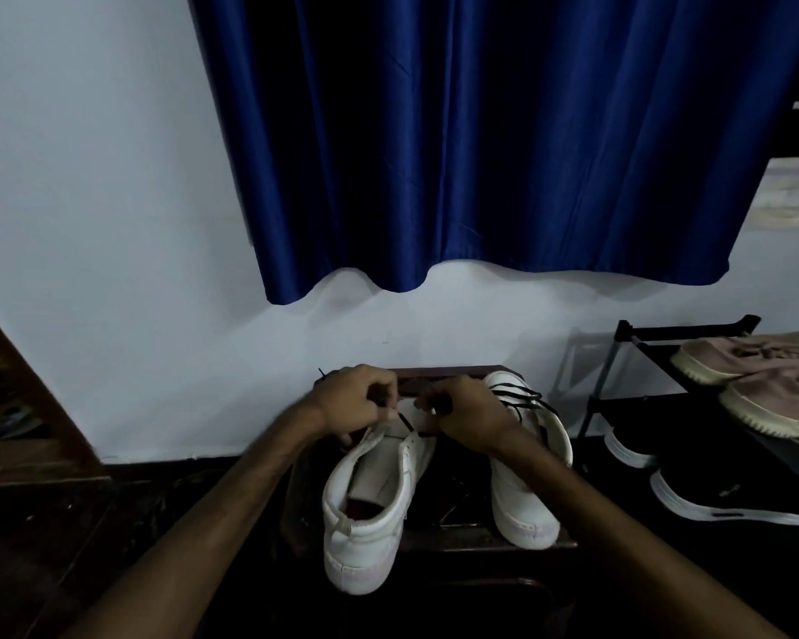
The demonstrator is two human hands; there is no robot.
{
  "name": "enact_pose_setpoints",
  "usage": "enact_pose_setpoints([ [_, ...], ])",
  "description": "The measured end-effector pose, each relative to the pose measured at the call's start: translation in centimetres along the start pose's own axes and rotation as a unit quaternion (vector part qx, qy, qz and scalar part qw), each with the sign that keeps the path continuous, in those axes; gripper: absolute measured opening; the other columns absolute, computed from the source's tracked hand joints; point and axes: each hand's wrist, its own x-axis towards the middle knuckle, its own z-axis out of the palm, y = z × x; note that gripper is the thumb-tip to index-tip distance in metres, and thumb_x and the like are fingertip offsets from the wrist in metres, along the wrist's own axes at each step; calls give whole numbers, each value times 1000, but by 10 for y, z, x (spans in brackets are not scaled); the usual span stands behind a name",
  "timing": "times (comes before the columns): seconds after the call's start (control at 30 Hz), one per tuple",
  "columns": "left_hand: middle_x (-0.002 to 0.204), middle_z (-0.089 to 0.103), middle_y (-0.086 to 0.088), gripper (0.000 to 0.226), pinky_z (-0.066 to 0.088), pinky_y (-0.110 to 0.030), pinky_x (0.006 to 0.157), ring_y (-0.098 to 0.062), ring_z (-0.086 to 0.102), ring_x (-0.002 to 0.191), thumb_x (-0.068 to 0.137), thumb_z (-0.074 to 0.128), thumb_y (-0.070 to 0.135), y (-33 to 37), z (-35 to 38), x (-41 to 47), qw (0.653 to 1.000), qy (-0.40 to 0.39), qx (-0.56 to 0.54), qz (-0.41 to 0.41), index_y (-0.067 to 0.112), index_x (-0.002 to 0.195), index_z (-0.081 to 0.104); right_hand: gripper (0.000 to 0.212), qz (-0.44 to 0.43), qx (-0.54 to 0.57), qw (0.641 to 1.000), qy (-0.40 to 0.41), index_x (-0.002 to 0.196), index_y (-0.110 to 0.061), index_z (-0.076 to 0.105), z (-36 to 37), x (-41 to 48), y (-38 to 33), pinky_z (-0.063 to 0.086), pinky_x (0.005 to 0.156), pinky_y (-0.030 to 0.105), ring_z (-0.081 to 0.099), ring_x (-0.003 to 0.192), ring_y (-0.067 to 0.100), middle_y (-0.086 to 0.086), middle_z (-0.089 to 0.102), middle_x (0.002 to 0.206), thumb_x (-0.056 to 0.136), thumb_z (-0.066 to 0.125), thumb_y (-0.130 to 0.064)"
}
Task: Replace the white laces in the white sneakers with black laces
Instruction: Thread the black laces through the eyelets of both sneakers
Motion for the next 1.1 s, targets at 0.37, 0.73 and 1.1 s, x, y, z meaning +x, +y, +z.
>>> enact_pose_setpoints([
  [0.37,86,69,-7,10,48,-28,57,-19,69,71,88,64,11,-18,17,-16,966,156,-194,-64,13,80,60,7,3,113,994,7,79,-16,79,25,16,-20,50,61,18,60,56,-4,-4,73,70,83,75,-20],
  [0.73,63,55,0,34,37,-22,56,-26,62,70,70,76,40,-12,15,-8,988,-1,5,-152,14,61,58,8,57,450,890,43,84,1,70,-4,26,-56,49,50,24,54,53,16,12,66,67,89,66,-4],
  [1.1,85,70,-15,35,49,-28,65,-22,63,73,46,66,19,-33,15,-8,951,111,-205,-201,3,77,72,15,94,179,978,-48,60,-9,72,24,18,-32,43,44,20,50,39,9,7,66,56,74,68,-9],
])
